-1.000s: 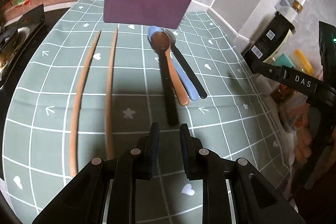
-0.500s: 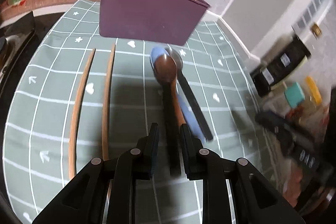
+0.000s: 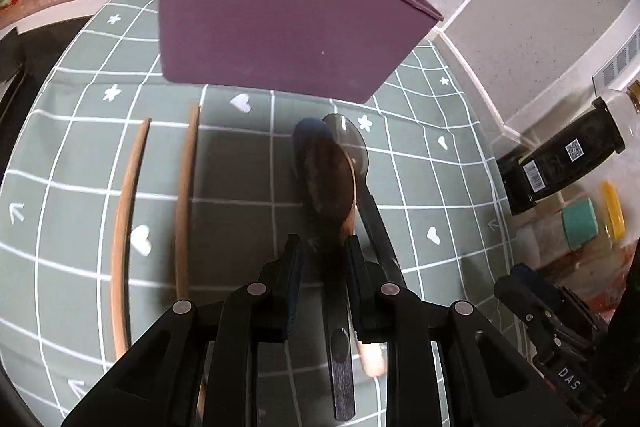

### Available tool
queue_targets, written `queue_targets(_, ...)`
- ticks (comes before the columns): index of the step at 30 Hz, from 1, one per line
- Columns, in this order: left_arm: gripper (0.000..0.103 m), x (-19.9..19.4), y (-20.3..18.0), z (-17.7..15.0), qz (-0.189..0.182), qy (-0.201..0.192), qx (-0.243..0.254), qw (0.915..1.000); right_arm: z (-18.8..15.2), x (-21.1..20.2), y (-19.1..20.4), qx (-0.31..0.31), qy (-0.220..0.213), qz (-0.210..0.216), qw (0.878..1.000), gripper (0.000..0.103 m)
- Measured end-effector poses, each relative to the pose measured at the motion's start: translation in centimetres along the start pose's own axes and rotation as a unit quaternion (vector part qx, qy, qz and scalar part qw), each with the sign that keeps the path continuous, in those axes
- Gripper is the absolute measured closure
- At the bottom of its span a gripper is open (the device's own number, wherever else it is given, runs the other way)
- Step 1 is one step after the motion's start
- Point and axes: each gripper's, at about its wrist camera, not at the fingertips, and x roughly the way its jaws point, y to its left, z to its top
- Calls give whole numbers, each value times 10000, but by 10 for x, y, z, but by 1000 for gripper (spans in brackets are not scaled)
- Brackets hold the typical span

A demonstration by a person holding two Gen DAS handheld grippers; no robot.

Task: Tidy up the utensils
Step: 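Lower left tool over the spoons while right tool approaches a clear plastic spoon, then close right tool on the clear plastic spoon while left tool closes on another spoon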

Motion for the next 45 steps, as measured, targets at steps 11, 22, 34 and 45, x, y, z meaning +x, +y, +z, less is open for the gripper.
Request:
queue_targets(11,92,3,-5,1,61,113,231,9996,17,16,23,-351,79,252,9990,63)
queue_targets(22,94,-30,34,-12,210,-115,9,9997,41,62,75,-1297,380,532,9894,63)
queue_targets(34,92,-43,56,-18,-66,-159,-432,9989,66,102,95,-1724,480,369,9832,63)
queue_targets(45,88,-41,58,-17,194,-296,-429,9985,84,117,105,-1917,284,351,9804,59)
